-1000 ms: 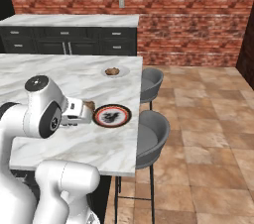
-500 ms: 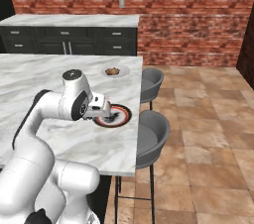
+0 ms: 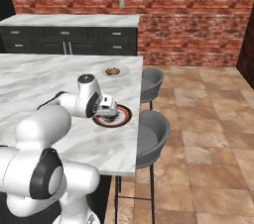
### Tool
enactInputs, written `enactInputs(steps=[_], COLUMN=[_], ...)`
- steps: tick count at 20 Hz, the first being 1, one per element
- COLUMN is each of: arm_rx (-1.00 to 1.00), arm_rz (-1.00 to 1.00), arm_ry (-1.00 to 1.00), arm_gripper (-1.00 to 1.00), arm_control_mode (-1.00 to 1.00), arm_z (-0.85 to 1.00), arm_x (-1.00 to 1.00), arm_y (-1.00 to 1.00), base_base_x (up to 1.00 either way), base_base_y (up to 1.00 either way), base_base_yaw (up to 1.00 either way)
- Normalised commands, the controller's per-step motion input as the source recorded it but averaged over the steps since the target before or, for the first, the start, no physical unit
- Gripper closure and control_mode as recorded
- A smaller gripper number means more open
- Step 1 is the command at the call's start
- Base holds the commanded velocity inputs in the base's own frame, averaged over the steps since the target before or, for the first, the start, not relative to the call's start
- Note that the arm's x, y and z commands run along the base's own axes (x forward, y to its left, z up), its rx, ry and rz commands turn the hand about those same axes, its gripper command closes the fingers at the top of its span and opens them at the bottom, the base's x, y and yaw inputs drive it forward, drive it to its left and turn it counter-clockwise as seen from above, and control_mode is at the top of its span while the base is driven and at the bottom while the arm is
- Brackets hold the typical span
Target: Take the chicken drumsticks from the pan and place one on each plate on the dining counter.
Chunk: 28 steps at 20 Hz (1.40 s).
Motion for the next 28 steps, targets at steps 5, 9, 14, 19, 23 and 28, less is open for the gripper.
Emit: enactInputs(steps=[5,9,14,19,23,28], arm_rx=[0.0,0.0,0.0,0.0,0.0,0.0], arm_rz=[0.0,0.0,0.0,0.0,0.0,0.0], arm_ry=[-0.04,-0.07,-0.01,0.0,0.0,0.0], arm_gripper=[1.0,1.0,1.0,1.0,1.0,1.0], arm_control_mode=[-1.0,-1.0,-1.0,-1.0,-1.0,-1.0], arm_z=[-0.36,-0.24,-0.31,-0.19,-0.1,-0.13], arm_x=[0.6,0.33,0.26,0.18,0.26,0.19], arm_y=[0.01,0.01,0.0,-0.01,-0.03,-0.06], base_base_x=[0.0,0.0,0.0,0.0,0.0,0.0], base_base_y=[0.0,0.0,0.0,0.0,0.0,0.0], base_base_yaw=[0.0,0.0,0.0,0.0,0.0,0.0])
